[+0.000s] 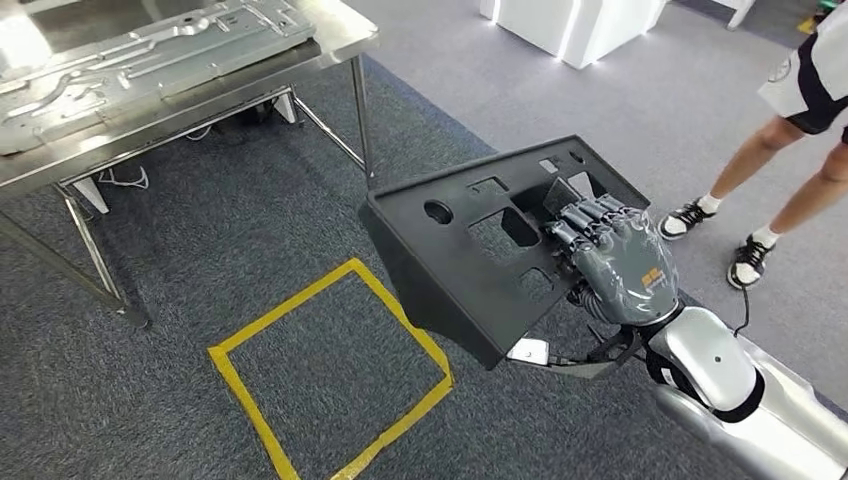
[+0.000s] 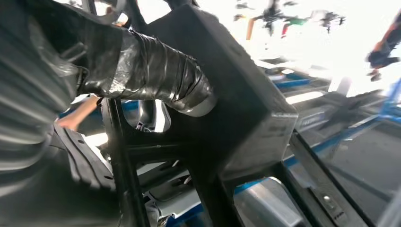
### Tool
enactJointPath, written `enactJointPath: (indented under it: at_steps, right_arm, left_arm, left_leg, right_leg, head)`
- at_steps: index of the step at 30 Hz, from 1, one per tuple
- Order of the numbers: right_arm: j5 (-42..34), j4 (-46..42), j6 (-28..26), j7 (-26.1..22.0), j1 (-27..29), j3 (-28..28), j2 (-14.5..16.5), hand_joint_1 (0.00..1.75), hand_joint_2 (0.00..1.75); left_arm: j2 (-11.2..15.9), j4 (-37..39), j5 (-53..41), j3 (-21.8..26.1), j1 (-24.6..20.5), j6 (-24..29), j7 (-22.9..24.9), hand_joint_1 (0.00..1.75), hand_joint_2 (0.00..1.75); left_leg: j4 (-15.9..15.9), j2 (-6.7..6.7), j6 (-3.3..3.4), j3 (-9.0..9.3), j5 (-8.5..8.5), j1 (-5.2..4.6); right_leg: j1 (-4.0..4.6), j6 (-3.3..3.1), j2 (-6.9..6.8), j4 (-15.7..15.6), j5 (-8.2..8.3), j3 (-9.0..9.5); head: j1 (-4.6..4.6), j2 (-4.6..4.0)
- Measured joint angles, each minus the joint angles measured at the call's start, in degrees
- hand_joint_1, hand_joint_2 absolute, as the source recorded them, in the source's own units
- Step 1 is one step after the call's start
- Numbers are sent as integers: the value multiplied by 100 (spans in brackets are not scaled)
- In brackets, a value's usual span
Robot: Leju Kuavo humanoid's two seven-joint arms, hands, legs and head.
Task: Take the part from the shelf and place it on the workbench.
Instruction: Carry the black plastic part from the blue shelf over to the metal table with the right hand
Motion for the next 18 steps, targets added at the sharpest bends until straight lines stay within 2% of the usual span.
enactJointPath:
  at_steps: [1, 2, 3, 4, 5, 6, 7, 8, 9, 10, 11, 12, 13, 14, 15, 16, 17, 18]
  right_arm:
    - [-21, 11, 14, -2, -9, 1, -3, 175, 175]
    - [-40, 19, 28, -2, -23, -1, -9, 175, 175]
    - [-62, 27, 45, -3, -39, -4, -19, 175, 175]
    - [-85, 35, 65, -5, -57, -7, -31, 175, 175]
    - [-112, 41, 89, -12, -76, -13, -50, 175, 175]
    - [-140, 47, 111, -23, -93, -22, -72, 175, 175]
    - [-158, 51, 134, -35, -111, -31, -90, 175, 175]
    - [-173, 53, 155, -50, -135, -42, -105, 175, 175]
    - [-186, 55, 172, -61, -158, -51, -112, 175, 175]
    - [-196, 57, 186, -68, -179, -59, -116, 175, 175]
    - [-205, 57, 193, -73, -198, -68, -121, 175, 175]
    - [-211, 57, 197, -76, -208, -75, -129, 175, 175]
    - [-213, 58, 199, -80, -212, -80, -136, 175, 175]
    - [-214, 59, 204, -84, -215, -83, -140, 175, 175]
    - [-214, 60, 214, -91, -218, -83, -143, 175, 175]
    - [-214, 61, 234, -96, -224, -83, -143, 175, 175]
    - [-214, 61, 268, -101, -242, -83, -144, 175, 175]
    - [-214, 61, 314, -104, -272, -84, -145, 175, 175]
  left_arm:
    - [-1, 0, 0, 0, 2, -2, 3, 0, 175]
    - [0, 0, 1, 0, 4, -2, 7, 0, 175]
    - [1, 0, 1, 0, 10, -2, 9, 0, 175]
    - [2, 0, 2, 0, 3, -2, 10, 0, 175]
    - [3, 0, 2, 0, -6, -1, 14, 0, 175]
    - [5, 0, 2, 0, -9, -1, 17, 0, 175]
    - [5, 0, 2, 0, -13, -1, 21, 0, 175]
    - [7, 0, 3, 0, -8, 0, 26, 0, 175]
    - [9, 0, 4, 0, -1, 0, 28, 0, 175]
    - [11, 0, 5, 0, -2, -1, 28, 0, 175]
    - [15, 0, 5, 0, -7, -2, 29, 0, 175]
    - [15, 0, 4, -1, -10, -4, 29, 0, 175]
    - [15, 0, 3, -1, -12, -5, 28, 0, 175]
    - [14, 0, 3, -2, -11, -5, 28, 0, 175]
    - [14, 0, 4, -2, -5, -6, 28, 0, 175]
    - [14, 0, 4, -2, 2, -7, 28, 0, 175]
    - [15, 0, 4, -2, 13, -8, 29, 0, 175]
    - [16, 0, 4, -2, 27, -8, 29, 0, 175]
  left_leg:
    - [17, -93, -8, 48, -41, 2]
    - [40, -186, -21, 104, -91, 7]
    - [65, -271, -41, 141, -145, 16]
    - [108, -355, -70, 156, -195, 16]
    - [137, -436, -104, 137, -228, 27]
    - [151, -510, -142, 98, -243, 42]
    - [155, -583, -180, 65, -243, 57]
    - [139, -645, -217, 44, -245, 73]
    - [159, -582, -249, 37, -259, 68]
    - [261, -427, -277, -3, -306, 55]
    - [478, -217, -302, -108, -399, 43]
    - [802, 14, -321, -285, -518, 40]
    - [1184, 147, -337, -525, -644, 47]
    - [1514, 203, -349, -758, -718, 55]
    - [1694, 224, -354, -922, -695, 61]
    - [1661, 238, -350, -979, -558, 63]
    - [1394, 269, -331, -909, -317, 59]
    - [998, 358, -292, -763, -68, 43]
  right_leg:
    - [-3, 1, 14, -69, 196, -80]
    - [-9, 0, 48, -358, 496, -46]
    - [-24, 0, 157, -717, 770, 49]
    - [-42, 0, 317, -1057, 959, 147]
    - [-51, -4, 446, -1290, 1037, 226]
    - [-51, -15, 540, -1392, 1015, 262]
    - [-40, -34, 541, -1442, 976, 279]
    - [-43, -65, 471, -1468, 946, 307]
    - [-48, -102, 400, -1507, 933, 347]
    - [-53, -146, 317, -1548, 914, 408]
    - [-55, -189, 225, -1581, 887, 477]
    - [-35, -223, 127, -1599, 851, 541]
    - [-18, -244, 31, -1606, 807, 596]
    - [-4, -251, -65, -1606, 761, 646]
    - [7, -251, -154, -1606, 713, 698]
    - [16, -247, -241, -1606, 663, 757]
    - [27, -241, -323, -1606, 608, 828]
    - [35, -231, -400, -1610, 549, 898]
  head:
    - [0, 1]
    - [0, 0]
    - [0, 0]
    - [1, -1]
    - [0, -1]
    - [1, 0]
    - [2, 0]
    - [1, 0]
    - [1, 0]
    - [-9, -1]
    - [-17, -1]
    - [-26, 0]
    - [-32, 0]
    - [-32, 1]
    - [-32, 1]
    - [-32, 1]
    - [-33, 0]
    - [-32, 1]
